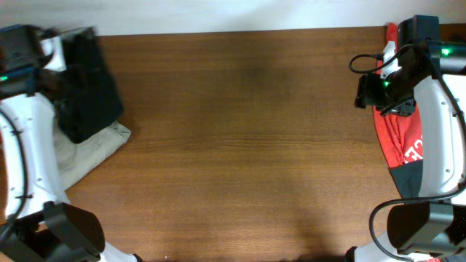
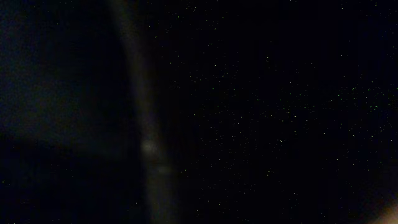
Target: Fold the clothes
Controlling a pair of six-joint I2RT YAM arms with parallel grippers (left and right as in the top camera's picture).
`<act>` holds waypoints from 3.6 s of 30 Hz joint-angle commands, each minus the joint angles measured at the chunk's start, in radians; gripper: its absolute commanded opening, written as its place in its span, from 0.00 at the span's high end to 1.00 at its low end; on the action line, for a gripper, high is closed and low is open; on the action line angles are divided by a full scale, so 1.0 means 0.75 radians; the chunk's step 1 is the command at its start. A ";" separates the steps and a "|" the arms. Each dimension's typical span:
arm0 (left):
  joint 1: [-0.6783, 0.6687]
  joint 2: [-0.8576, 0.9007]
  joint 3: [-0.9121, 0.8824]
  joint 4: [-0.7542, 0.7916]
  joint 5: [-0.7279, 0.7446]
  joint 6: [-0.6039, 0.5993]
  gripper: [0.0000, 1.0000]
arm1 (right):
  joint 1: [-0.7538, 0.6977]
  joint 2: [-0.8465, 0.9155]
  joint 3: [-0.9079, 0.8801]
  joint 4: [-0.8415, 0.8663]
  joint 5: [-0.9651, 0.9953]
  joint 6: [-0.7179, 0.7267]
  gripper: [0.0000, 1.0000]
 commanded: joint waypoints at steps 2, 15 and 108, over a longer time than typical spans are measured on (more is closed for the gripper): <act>0.217 0.058 0.003 0.042 -0.006 -0.005 1.00 | -0.001 -0.019 0.020 -0.010 0.007 -0.001 0.33; 0.337 0.105 0.002 -0.221 -0.047 -0.065 0.01 | -0.001 -0.019 0.020 -0.010 0.008 -0.001 0.33; -0.554 -1.642 -1.238 -0.226 0.048 0.022 0.01 | 0.171 -2.322 -2.510 1.873 -0.103 -0.235 0.01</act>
